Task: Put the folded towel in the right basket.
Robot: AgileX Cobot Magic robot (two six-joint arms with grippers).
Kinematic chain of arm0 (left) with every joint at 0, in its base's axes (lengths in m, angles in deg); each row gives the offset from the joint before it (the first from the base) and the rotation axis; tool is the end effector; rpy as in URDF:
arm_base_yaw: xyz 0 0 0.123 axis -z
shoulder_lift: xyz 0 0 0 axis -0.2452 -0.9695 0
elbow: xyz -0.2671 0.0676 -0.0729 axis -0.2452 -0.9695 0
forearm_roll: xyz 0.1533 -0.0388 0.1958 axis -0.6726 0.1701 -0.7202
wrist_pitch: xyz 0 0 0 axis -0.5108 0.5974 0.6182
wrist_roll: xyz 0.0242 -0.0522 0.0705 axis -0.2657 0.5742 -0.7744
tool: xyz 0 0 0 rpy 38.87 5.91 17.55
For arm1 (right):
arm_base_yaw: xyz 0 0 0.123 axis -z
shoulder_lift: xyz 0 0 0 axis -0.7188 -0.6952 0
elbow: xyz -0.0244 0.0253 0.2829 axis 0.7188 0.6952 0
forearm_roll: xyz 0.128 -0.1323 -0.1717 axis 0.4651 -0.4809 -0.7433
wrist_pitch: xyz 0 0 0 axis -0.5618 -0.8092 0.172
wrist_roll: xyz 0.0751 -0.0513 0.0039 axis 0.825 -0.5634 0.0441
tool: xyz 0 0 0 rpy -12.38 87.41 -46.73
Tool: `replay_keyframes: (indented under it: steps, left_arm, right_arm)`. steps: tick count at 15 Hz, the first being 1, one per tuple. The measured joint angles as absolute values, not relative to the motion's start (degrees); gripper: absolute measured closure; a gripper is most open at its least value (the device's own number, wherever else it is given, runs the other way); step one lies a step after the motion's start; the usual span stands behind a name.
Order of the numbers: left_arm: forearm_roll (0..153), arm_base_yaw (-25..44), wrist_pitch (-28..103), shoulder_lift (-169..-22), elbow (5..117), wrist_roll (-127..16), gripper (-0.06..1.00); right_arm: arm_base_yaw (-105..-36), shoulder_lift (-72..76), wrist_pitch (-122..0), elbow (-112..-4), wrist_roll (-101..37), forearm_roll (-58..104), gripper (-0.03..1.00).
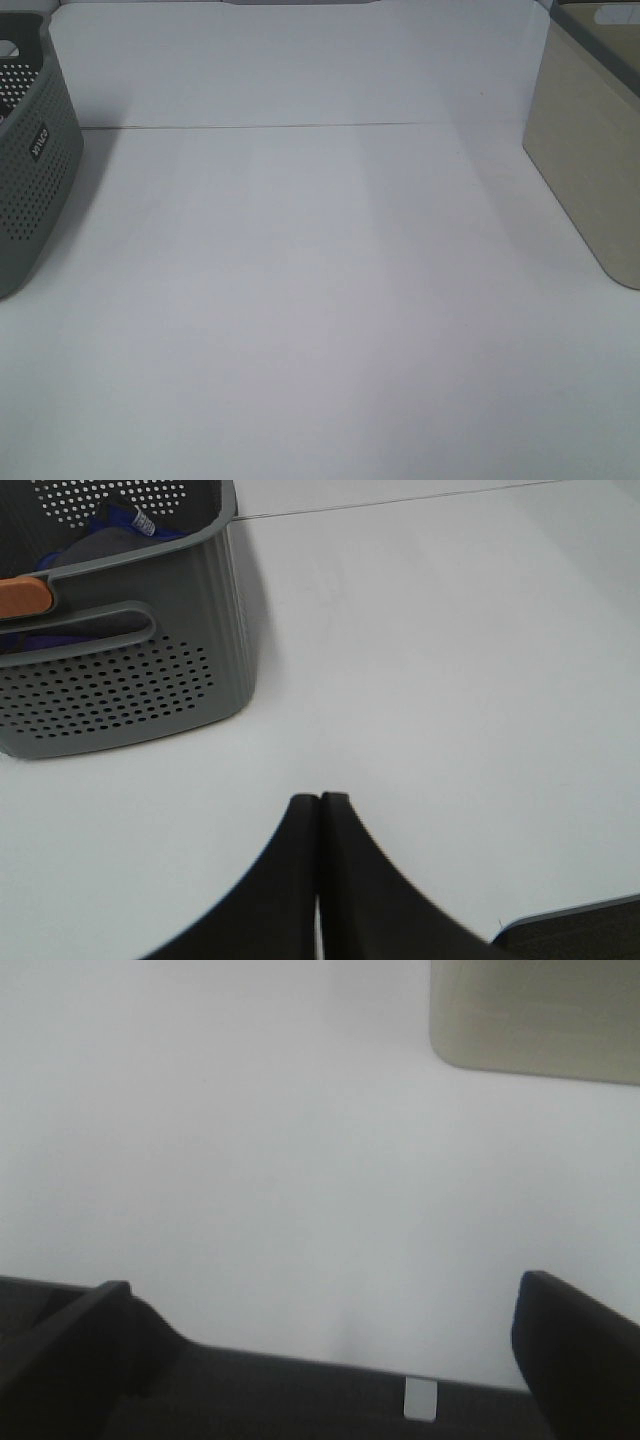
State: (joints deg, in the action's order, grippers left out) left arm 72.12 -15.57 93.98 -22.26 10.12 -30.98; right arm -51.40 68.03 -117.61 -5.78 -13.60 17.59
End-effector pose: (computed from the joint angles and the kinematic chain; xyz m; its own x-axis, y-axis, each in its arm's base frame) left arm -0.0057 -0.0126 0.2781 -0.4323 0.0728 -0.8988 0.1366 0.9905 0.0145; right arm 0.0096 0.0049 0.2663 -0.6351 -0.1156 -0.7638 -0.1624 0.9866 -0.0143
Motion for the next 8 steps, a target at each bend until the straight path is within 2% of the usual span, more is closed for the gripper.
replay_keyframes:
  steps: [3, 8]
  left_arm:
    - [72.12, -15.57, 93.98, -22.26, 10.12, -30.98, 0.94]
    - [72.12, -15.57, 93.98, -22.26, 10.12, -30.98, 0.94]
  right_arm:
    - [-51.4, 74.9, -115.43, -4.17, -13.71, 17.59, -0.01]
    - [-51.4, 75.36, -115.26, -4.17, -13.77, 17.59, -0.01]
